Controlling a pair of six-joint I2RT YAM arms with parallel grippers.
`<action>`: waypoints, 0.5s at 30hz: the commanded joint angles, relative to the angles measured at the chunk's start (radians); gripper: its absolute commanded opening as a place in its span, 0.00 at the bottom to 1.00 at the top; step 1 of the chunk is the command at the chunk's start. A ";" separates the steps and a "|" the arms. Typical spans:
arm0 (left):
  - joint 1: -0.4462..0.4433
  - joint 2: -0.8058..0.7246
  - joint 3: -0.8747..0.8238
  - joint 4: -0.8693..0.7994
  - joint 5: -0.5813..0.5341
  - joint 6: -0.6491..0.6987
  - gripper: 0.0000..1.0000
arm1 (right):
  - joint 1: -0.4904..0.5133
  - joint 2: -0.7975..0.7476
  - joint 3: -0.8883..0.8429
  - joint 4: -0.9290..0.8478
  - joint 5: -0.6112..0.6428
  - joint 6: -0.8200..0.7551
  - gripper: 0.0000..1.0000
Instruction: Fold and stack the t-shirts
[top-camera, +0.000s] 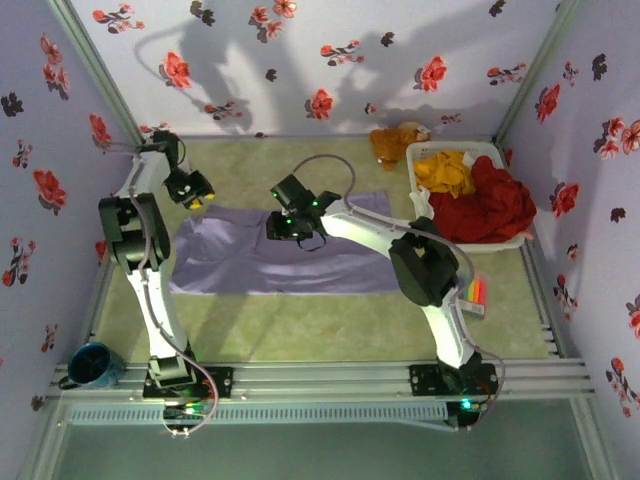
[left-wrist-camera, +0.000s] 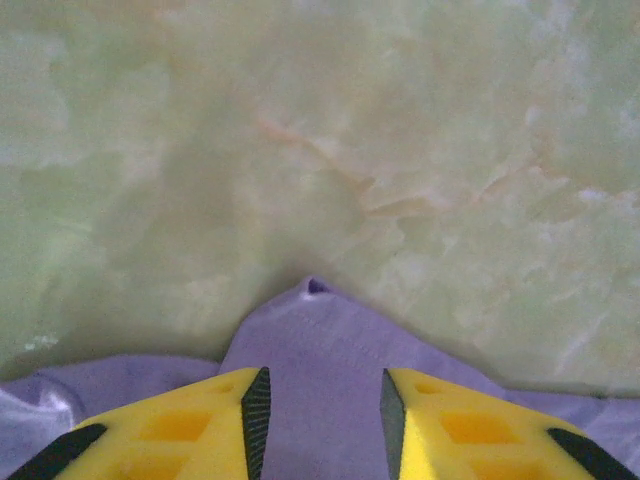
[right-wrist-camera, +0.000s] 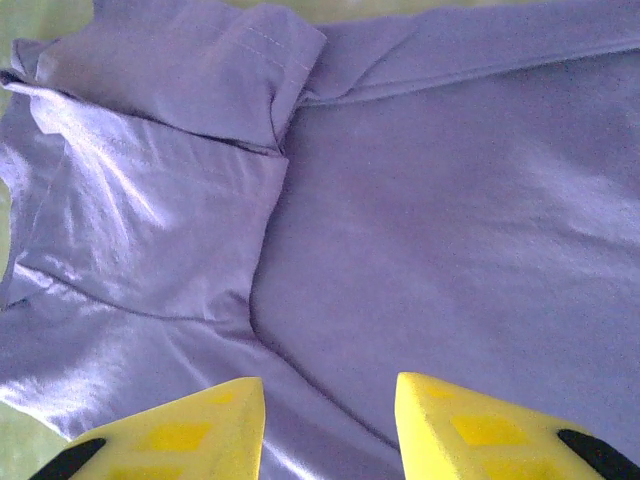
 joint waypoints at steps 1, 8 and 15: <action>-0.004 0.049 0.087 -0.114 -0.083 0.059 0.36 | -0.026 -0.076 -0.060 -0.004 0.009 -0.008 0.40; -0.016 0.085 0.090 -0.131 -0.097 0.092 0.36 | -0.067 -0.135 -0.120 0.010 0.012 -0.006 0.40; -0.030 0.106 0.084 -0.095 -0.072 0.079 0.36 | -0.080 -0.173 -0.167 0.011 0.022 -0.009 0.40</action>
